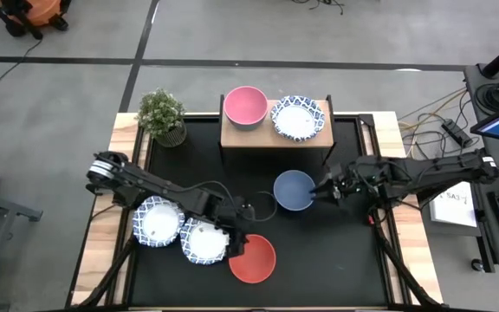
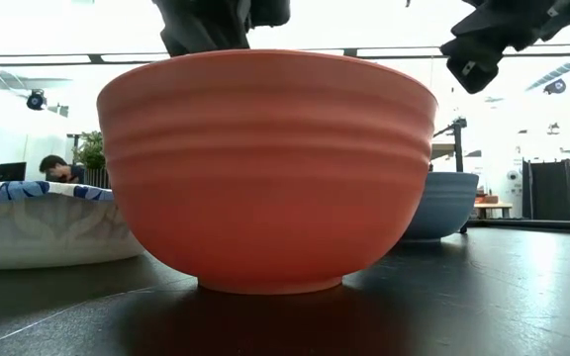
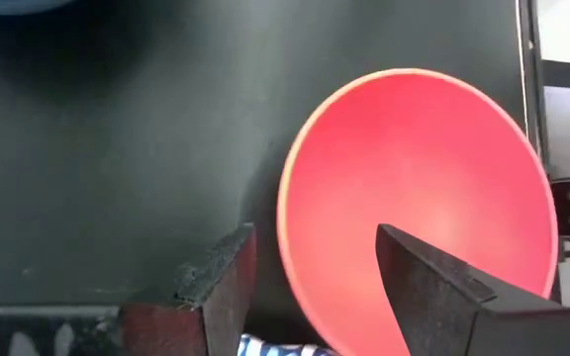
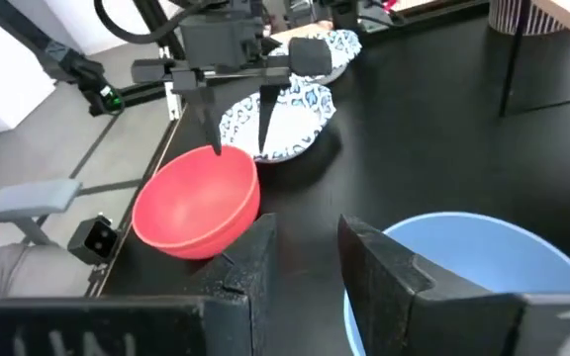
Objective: Place and stack bowls onto a shelf
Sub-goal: Stack the orange plastic bowl on the pink plastic bowl on the shelf
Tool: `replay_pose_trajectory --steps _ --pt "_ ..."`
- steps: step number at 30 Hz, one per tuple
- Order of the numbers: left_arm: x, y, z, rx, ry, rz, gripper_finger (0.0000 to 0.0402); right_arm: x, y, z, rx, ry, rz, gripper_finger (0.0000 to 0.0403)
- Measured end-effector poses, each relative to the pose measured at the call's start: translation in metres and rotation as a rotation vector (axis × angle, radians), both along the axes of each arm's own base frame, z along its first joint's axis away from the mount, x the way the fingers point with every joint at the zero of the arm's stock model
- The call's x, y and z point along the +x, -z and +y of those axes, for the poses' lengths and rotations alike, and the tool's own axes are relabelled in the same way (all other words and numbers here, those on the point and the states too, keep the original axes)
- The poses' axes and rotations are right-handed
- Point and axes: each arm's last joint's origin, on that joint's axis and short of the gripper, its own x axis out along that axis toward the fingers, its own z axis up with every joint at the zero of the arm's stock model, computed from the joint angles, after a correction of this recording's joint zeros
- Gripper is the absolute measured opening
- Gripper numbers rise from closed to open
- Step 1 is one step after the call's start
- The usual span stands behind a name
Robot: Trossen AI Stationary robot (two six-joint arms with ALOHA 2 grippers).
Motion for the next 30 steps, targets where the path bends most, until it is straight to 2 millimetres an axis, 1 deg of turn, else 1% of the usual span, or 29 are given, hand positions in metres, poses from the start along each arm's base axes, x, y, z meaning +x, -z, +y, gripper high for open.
replay_pose_trajectory --steps 4,6,13,18,24,29,30 --pt "0.004 0.010 -0.002 -0.035 -0.006 0.042 0.0187 0.000 0.006 0.000 0.000 -0.002 0.011 0.0099" --pt "0.005 0.012 -0.003 -0.042 -0.017 0.047 0.0182 0.000 0.008 0.000 0.000 -0.002 0.013 0.0099" --pt "0.009 0.020 -0.004 -0.066 -0.051 0.049 0.0160 0.000 0.009 0.000 -0.015 -0.008 0.006 0.0102" --pt "0.013 0.030 -0.005 -0.094 -0.054 0.074 0.0137 0.000 0.009 0.000 -0.033 -0.015 0.002 0.0098" --pt "0.015 0.029 -0.005 -0.103 -0.059 0.053 0.0085 0.000 0.009 0.000 -0.049 -0.021 -0.003 0.0098" --pt "0.019 0.027 -0.002 -0.121 -0.071 0.017 0.0019 0.000 0.010 0.000 -0.056 -0.024 -0.004 0.0098" --pt "0.020 0.027 -0.002 -0.125 -0.076 0.013 0.0010 0.000 0.010 0.000 -0.056 -0.024 -0.004 0.0098"
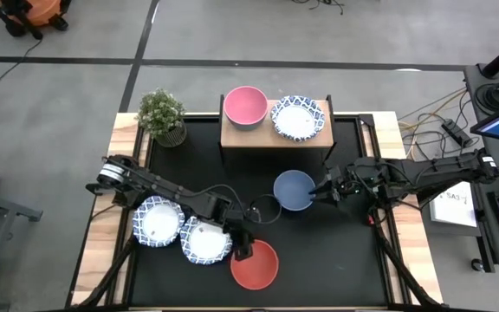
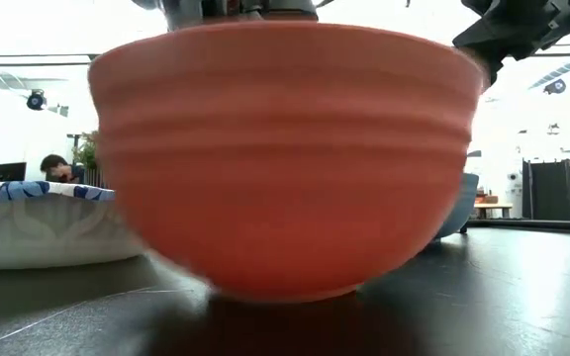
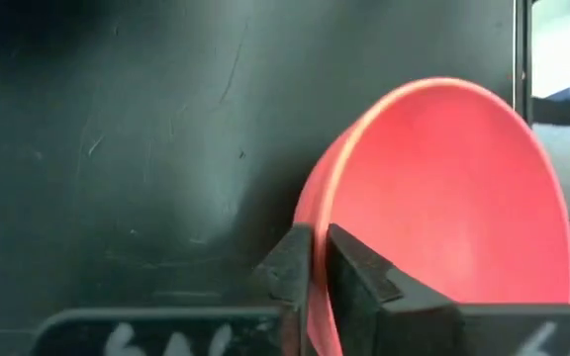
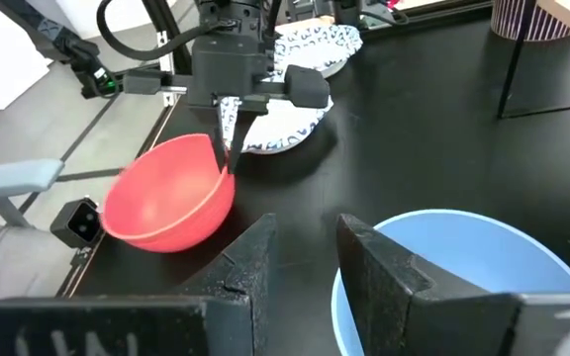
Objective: Place and stack bowls onto a shelf
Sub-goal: Stack the orange plastic bowl on the pink plastic bowl on the shelf
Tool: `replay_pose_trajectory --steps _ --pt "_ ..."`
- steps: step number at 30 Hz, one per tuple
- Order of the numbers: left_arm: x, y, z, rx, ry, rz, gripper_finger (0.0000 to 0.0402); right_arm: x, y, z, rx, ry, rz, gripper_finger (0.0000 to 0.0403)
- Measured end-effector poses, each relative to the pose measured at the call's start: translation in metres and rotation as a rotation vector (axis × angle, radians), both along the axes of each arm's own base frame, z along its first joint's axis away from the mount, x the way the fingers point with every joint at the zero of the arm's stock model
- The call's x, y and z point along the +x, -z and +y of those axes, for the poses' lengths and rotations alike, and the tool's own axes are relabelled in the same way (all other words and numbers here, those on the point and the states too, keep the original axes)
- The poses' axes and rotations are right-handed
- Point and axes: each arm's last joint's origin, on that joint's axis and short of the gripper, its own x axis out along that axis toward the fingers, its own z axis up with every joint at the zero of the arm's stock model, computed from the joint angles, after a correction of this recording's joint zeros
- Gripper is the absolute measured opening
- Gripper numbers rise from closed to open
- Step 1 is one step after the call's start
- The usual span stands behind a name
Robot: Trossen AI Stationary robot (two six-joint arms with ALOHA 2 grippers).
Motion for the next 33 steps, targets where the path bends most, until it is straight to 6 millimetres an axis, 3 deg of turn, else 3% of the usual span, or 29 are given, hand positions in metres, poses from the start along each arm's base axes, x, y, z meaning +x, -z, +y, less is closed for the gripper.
replay_pose_trajectory --steps 6,11,15,24,33 --pt "-0.004 -0.017 0.003 -0.026 -0.007 -0.039 0.0003 0.000 0.000 0.000 -0.002 -0.001 0.003 0.0098" --pt "-0.014 -0.052 0.013 -0.064 -0.022 -0.128 0.0002 0.000 0.000 0.000 -0.003 -0.002 0.002 0.0098" --pt "-0.027 -0.086 0.034 -0.078 -0.068 -0.200 0.0001 0.000 0.000 0.000 -0.002 -0.001 0.006 0.0098" --pt "-0.060 -0.151 0.126 0.032 -0.299 -0.258 0.0001 0.000 0.006 0.000 0.005 0.002 0.054 0.0098" --pt "-0.087 -0.223 0.222 0.275 -0.472 -0.303 0.0000 0.000 0.013 0.000 0.013 0.007 0.077 0.0098"
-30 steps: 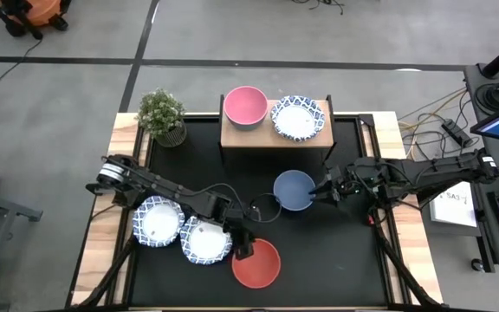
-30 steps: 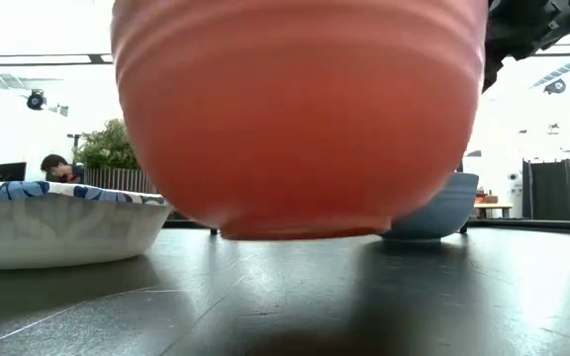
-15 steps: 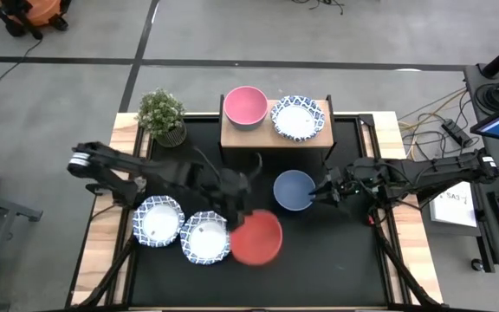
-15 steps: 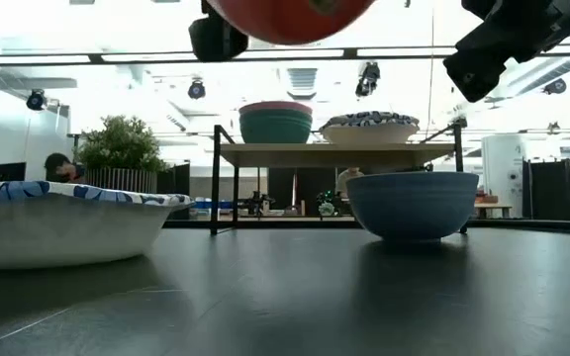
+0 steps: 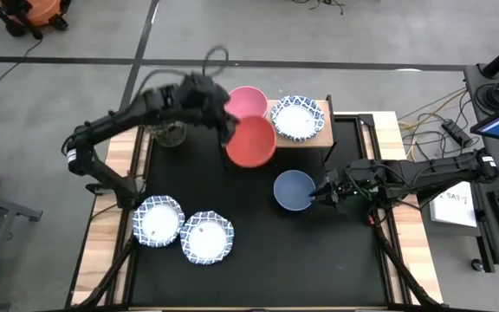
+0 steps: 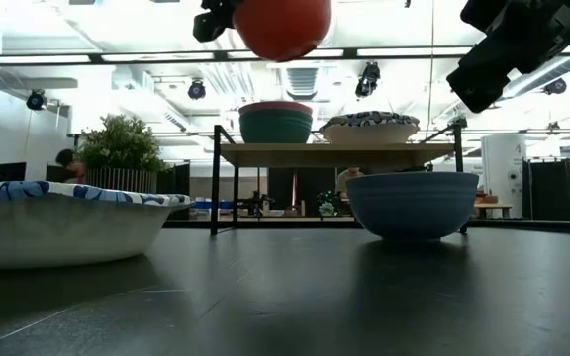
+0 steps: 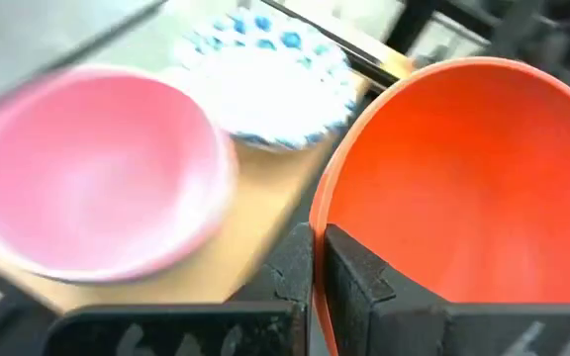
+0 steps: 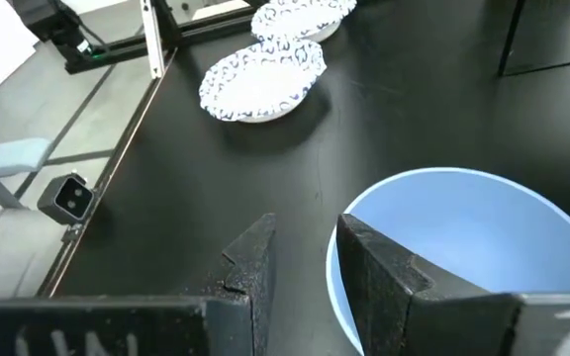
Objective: Place and stack bowls onto a shelf
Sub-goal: Stack the orange plastic bowl on the pink plastic bowl on the shelf
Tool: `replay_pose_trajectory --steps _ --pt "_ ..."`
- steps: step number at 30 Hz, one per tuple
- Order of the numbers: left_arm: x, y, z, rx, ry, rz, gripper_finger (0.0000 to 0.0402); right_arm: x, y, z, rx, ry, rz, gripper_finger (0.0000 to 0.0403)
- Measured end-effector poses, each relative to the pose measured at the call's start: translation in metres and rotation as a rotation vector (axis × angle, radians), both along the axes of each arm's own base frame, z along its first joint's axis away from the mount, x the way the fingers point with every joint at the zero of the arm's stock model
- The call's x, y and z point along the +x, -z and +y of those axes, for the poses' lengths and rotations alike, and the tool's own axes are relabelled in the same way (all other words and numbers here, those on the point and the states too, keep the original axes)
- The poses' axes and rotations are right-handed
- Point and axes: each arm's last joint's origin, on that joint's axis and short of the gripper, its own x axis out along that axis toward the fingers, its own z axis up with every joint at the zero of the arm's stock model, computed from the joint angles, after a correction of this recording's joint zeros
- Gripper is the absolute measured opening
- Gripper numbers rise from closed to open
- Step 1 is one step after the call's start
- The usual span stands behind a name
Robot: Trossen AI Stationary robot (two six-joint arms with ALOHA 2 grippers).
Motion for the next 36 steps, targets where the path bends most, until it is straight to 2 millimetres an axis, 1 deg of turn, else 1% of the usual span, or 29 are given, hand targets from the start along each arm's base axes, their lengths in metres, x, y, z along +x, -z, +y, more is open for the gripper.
replay_pose_trajectory --steps 3,6,8,11,16,19,21,26,30,36 --pt "-0.006 -0.015 0.029 0.047 -0.045 0.030 0.0000 0.000 0.000 0.000 -0.001 -0.001 0.000 0.0098" --pt "-0.010 -0.022 0.057 0.059 -0.103 0.079 0.0000 0.000 0.000 0.000 -0.001 0.000 -0.001 0.0098" --pt "-0.010 -0.024 0.074 0.064 -0.128 0.115 0.0000 0.000 0.000 0.000 -0.001 -0.001 -0.002 0.0098" --pt "-0.006 -0.024 0.094 0.073 -0.143 0.148 0.0000 0.000 0.000 0.000 -0.002 -0.001 0.001 0.0098" --pt "0.002 -0.019 0.118 0.067 -0.153 0.205 0.0000 -0.001 0.002 0.000 -0.004 -0.001 0.013 0.0098" --pt "0.009 -0.011 0.128 0.059 -0.145 0.241 0.0000 -0.001 0.003 0.000 -0.004 -0.001 0.023 0.0098" --pt "0.009 -0.003 0.133 0.054 -0.143 0.264 0.0000 -0.001 0.003 0.000 -0.004 -0.001 0.024 0.0098" --pt "0.010 0.007 0.137 0.056 -0.120 0.311 0.0000 -0.001 0.005 0.000 -0.003 0.001 0.030 0.0098" --pt "0.013 0.008 0.139 0.074 -0.120 0.289 0.0007 -0.002 0.008 0.000 -0.004 0.002 0.038 0.0098" --pt "0.015 0.005 0.142 0.096 -0.128 0.251 0.0040 -0.002 0.011 0.000 -0.005 0.003 0.046 0.0098"
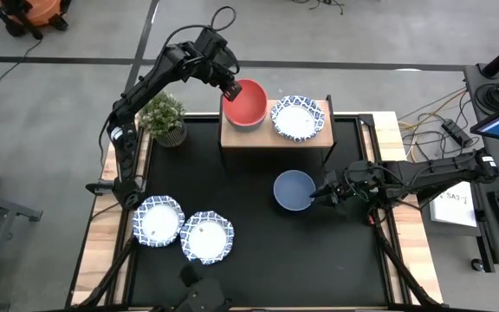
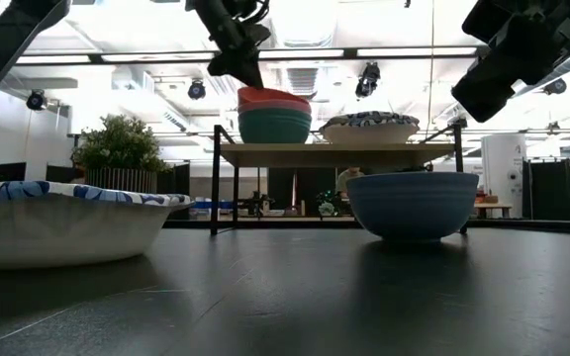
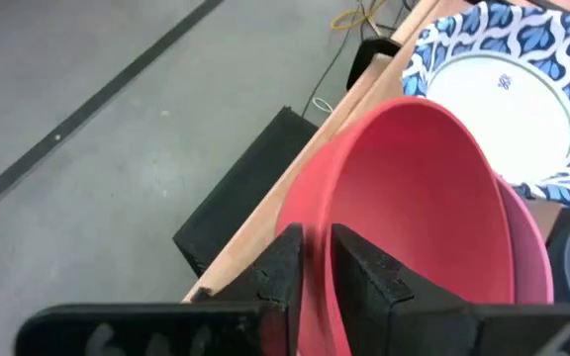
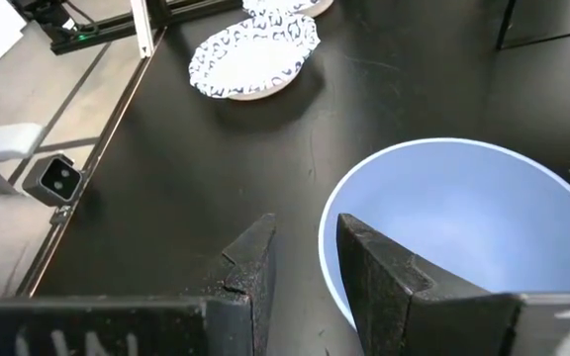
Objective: Place and stack bowls onto a shelf
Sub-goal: Stack the orange plastic bowl on the pink plastic bowl on the shelf
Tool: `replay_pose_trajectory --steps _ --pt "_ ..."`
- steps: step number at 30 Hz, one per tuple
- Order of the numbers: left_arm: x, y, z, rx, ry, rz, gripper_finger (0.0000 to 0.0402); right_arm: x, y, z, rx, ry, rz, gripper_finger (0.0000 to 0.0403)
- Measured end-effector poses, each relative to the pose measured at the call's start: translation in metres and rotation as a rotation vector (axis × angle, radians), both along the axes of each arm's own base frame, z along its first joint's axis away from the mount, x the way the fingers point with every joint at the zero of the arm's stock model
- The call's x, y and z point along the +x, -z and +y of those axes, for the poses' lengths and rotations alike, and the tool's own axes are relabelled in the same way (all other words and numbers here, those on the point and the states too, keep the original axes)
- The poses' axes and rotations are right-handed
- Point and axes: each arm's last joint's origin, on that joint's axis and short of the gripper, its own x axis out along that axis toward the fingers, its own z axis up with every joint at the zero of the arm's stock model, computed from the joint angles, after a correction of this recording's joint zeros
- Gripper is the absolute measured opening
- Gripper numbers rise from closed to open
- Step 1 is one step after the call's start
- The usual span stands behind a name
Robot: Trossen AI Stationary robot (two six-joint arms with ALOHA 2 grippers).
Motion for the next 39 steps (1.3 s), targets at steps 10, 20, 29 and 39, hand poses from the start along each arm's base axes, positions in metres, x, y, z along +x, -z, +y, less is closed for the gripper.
replay_pose_trajectory --steps 10,20,29,39 --pt "0.005 -0.008 0.002 0.071 0.013 -0.071 0.0073 0.000 0.000 -0.002 -0.024 0.046 -0.003 0.0098" --pt "0.019 -0.010 0.006 0.286 0.149 -0.100 0.0037 0.001 0.000 -0.002 -0.038 0.068 -0.012 0.0098" --pt "0.023 0.029 0.014 0.237 0.091 0.018 0.0006 -0.001 0.016 -0.003 0.004 0.118 0.031 0.0098" --pt "0.023 0.034 0.010 0.220 0.086 0.023 0.0001 -0.002 0.027 -0.003 0.039 0.136 0.011 0.0098"
